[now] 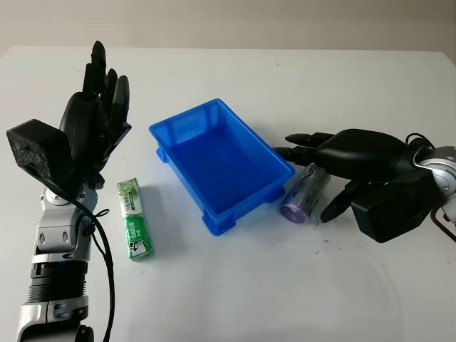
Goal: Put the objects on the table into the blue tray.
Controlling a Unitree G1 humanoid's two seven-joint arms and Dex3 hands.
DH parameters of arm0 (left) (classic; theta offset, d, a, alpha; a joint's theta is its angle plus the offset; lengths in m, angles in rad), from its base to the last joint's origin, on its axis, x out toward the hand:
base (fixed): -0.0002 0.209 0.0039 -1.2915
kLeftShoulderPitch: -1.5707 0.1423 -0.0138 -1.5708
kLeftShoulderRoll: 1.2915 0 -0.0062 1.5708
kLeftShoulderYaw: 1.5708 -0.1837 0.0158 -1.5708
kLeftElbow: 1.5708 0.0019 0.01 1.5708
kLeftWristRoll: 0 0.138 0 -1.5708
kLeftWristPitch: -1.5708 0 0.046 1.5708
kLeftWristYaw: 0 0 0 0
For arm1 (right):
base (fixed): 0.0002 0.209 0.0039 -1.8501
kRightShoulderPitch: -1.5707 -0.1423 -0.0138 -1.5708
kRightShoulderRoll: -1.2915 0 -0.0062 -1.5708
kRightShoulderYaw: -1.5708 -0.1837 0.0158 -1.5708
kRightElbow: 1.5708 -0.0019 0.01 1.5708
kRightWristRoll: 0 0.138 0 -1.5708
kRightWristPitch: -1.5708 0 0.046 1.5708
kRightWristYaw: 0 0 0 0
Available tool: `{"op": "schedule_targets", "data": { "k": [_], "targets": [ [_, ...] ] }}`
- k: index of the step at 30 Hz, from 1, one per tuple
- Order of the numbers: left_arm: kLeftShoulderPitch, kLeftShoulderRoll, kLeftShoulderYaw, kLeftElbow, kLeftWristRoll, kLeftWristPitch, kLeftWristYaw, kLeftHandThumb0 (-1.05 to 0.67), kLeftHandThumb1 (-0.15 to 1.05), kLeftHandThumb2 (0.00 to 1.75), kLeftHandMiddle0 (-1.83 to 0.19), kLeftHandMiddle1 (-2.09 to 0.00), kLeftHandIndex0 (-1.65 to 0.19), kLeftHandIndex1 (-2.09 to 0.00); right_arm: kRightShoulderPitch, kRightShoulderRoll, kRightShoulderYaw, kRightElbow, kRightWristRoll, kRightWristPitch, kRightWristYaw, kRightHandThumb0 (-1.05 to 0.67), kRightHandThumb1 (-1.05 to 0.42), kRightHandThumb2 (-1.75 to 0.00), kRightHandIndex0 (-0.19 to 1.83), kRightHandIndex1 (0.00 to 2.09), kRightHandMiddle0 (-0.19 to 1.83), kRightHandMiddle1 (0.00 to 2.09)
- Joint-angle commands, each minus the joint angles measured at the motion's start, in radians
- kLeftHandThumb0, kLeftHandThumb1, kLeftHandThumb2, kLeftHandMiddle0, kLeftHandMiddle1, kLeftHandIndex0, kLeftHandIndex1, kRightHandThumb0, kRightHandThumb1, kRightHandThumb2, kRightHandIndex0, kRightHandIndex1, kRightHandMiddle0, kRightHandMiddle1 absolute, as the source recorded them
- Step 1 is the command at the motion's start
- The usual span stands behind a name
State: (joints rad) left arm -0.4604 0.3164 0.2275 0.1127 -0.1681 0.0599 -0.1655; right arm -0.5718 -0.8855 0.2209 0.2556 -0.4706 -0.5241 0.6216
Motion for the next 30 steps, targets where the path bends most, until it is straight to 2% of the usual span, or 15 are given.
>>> {"op": "schedule_targets", "data": {
  "k": [1,2,3,4,6,7,9,10,13,15,25,30],
  "targets": [
    [0.006,0.004,0.008,-0.007,0.000,-0.008,0.003,-0.74,1.05,0.60,0.16,-0.05,0.19,-0.04,0.002,0.002,-0.005,0.009,-0.012,-0.027,-0.027,-0.57,-0.87,-0.06,0.46,0.55,0.37,0.54],
    [0.006,0.004,0.009,-0.006,-0.002,-0.008,0.001,-0.74,1.05,0.60,0.17,-0.05,0.19,-0.03,-0.001,0.000,-0.001,0.012,-0.025,-0.035,-0.037,-0.54,-0.88,-0.06,0.39,0.88,0.32,0.77],
    [0.006,0.004,0.009,-0.006,-0.003,-0.008,0.001,-0.74,1.05,0.60,0.17,-0.05,0.19,-0.02,-0.004,-0.003,0.003,0.016,-0.036,-0.041,-0.043,-0.52,-0.90,-0.06,0.31,1.31,0.29,1.11],
    [0.006,0.004,0.009,-0.006,-0.002,-0.006,0.002,-0.75,1.05,0.60,0.18,-0.05,0.19,-0.02,-0.006,-0.004,0.006,0.019,-0.047,-0.047,-0.048,-0.50,-0.92,-0.06,0.25,1.60,0.24,1.39],
    [0.005,0.004,0.009,-0.007,-0.001,-0.005,0.004,-0.75,1.05,0.60,0.18,-0.05,0.19,-0.01,-0.004,-0.004,0.006,0.029,-0.057,-0.056,-0.061,-0.49,-0.94,-0.06,0.27,1.96,0.25,1.82],
    [0.006,0.004,0.009,-0.006,-0.002,-0.007,0.002,-0.75,1.05,0.60,0.18,-0.05,0.19,-0.02,-0.003,-0.004,0.005,0.034,-0.062,-0.061,-0.069,-0.49,-0.94,-0.06,0.31,2.02,0.30,1.92],
    [0.006,0.004,0.011,-0.006,-0.005,-0.008,0.000,-0.75,1.05,0.59,0.18,-0.05,0.19,-0.02,-0.003,-0.007,0.009,0.036,-0.087,-0.066,-0.083,-0.51,-0.95,-0.06,0.46,2.07,0.41,2.04],
    [0.006,0.004,0.011,-0.006,-0.006,-0.009,-0.001,-0.75,1.05,0.59,0.18,-0.05,0.19,-0.02,-0.004,-0.009,0.010,0.036,-0.100,-0.072,-0.092,-0.53,-0.96,-0.06,0.62,2.09,0.53,2.07],
    [0.005,0.003,0.010,-0.009,-0.005,-0.003,0.004,-0.74,1.05,0.59,0.18,-0.05,0.19,-0.01,-0.004,-0.016,0.013,0.030,-0.140,-0.086,-0.117,-0.57,-0.99,-0.06,0.95,2.09,0.80,2.09],
    [0.004,0.004,0.008,-0.010,-0.003,-0.002,0.005,-0.74,1.05,0.59,0.18,-0.05,0.19,-0.01,-0.005,-0.018,0.014,0.028,-0.149,-0.083,-0.112,-0.59,-1.01,-0.06,1.06,2.09,0.88,2.09],
    [0.002,0.007,0.007,-0.010,-0.004,-0.001,0.003,-0.74,1.05,0.60,0.18,-0.05,0.19,-0.02,-0.023,-0.038,0.018,0.022,-0.198,-0.080,-0.090,-0.55,-1.05,-0.10,1.04,2.09,0.86,2.09],
    [0.001,0.009,0.006,-0.009,-0.003,0.001,0.002,-0.75,1.05,0.60,0.17,-0.06,0.18,-0.03,-0.062,-0.048,0.010,0.037,-0.228,-0.050,-0.083,-0.54,-1.05,-0.11,0.80,2.09,0.56,2.09]
  ]
}}
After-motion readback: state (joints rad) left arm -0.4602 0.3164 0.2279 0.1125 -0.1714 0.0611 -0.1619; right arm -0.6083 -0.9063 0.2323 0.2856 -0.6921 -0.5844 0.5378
